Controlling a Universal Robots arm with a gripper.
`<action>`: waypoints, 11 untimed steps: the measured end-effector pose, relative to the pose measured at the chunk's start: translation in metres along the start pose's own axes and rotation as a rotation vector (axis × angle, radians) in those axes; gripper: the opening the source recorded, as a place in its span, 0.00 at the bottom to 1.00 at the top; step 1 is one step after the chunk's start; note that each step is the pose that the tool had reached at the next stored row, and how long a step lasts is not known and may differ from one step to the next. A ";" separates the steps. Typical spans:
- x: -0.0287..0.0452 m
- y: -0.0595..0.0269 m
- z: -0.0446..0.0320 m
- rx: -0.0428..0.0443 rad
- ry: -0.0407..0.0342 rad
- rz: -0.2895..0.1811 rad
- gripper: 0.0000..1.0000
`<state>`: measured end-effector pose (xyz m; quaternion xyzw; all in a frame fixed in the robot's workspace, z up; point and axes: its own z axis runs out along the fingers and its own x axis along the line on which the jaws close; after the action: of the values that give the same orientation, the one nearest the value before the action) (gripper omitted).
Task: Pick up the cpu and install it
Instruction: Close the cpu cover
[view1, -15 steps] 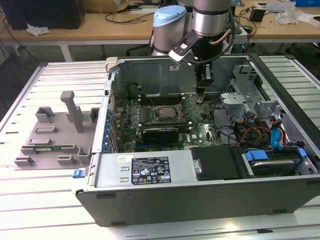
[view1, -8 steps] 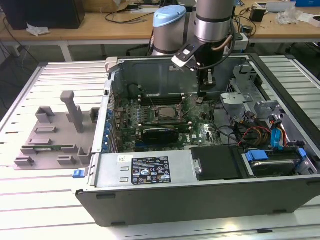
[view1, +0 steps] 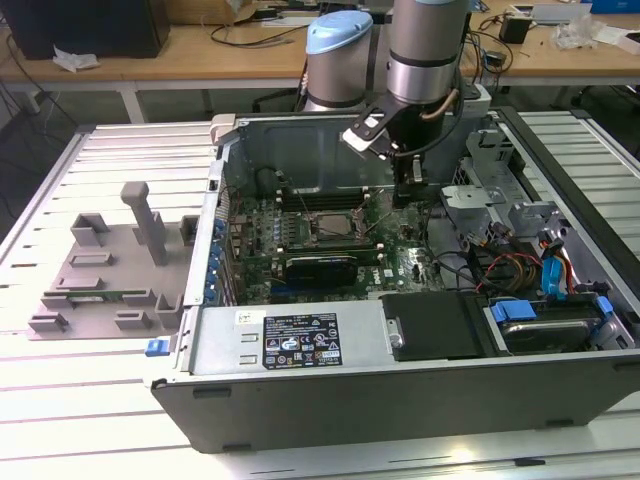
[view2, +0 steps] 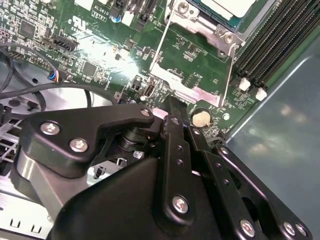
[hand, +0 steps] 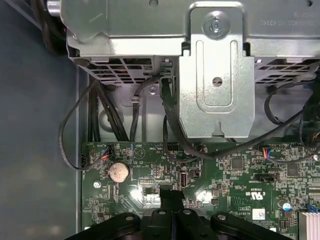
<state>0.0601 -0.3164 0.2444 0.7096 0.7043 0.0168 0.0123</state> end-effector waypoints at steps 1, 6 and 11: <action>0.0000 -0.0006 0.0001 0.0001 0.0002 0.000 0.11; 0.0000 -0.0072 0.0001 -0.0001 0.0016 0.000 0.11; 0.0000 -0.0140 -0.0001 0.0000 0.0018 0.000 0.11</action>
<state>0.0462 -0.3163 0.2440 0.7097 0.7042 0.0175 0.0116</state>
